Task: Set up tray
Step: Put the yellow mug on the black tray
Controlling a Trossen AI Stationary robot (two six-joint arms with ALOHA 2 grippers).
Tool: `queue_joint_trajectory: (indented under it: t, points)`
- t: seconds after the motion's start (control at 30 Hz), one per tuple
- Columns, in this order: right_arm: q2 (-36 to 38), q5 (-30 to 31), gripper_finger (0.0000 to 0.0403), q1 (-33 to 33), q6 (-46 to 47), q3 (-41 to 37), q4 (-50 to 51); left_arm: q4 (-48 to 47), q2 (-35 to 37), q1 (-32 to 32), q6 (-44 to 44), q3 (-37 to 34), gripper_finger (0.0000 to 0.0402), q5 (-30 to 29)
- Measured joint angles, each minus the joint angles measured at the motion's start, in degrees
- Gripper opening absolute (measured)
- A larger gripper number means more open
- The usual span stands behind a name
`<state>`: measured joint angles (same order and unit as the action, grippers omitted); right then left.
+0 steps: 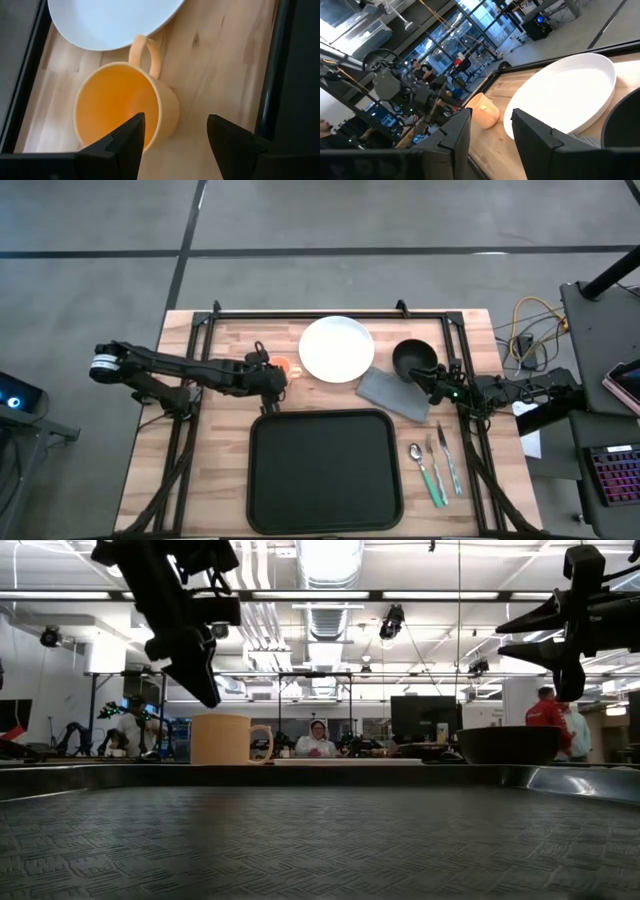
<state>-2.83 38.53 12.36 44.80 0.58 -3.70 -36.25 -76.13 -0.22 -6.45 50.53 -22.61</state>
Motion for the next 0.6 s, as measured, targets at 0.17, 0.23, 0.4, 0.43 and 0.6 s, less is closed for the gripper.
queue_joint_trajectory:
  t: [0.17, 0.23, 0.4, 0.43, 0.6]
  points:
    - [0.00, 0.01, 0.0134, 0.00, -0.28, 0.00, 0.00, 3.51, -0.08, 1.00, 1.94, -2.57, 0.0194, -0.03]
    - [0.00, 0.01, 0.0134, 0.00, -0.42, 0.00, 0.00, 4.32, -0.11, 1.77, 2.11, -3.35, 0.0194, -0.02]
    - [0.00, 0.01, 0.0130, 0.00, -0.46, 0.00, 0.00, 5.78, -0.14, 3.87, 3.90, -4.98, 0.0194, -0.06]
    - [0.00, 0.01, 0.0129, 0.00, -0.46, 0.00, 0.00, 5.92, -0.14, 4.21, 4.79, -5.15, 0.0194, -0.09]
    - [0.00, 0.03, 0.0128, 0.00, -0.63, 0.00, 0.00, 6.54, -0.37, 5.80, 7.46, -5.23, 0.0194, 1.71]
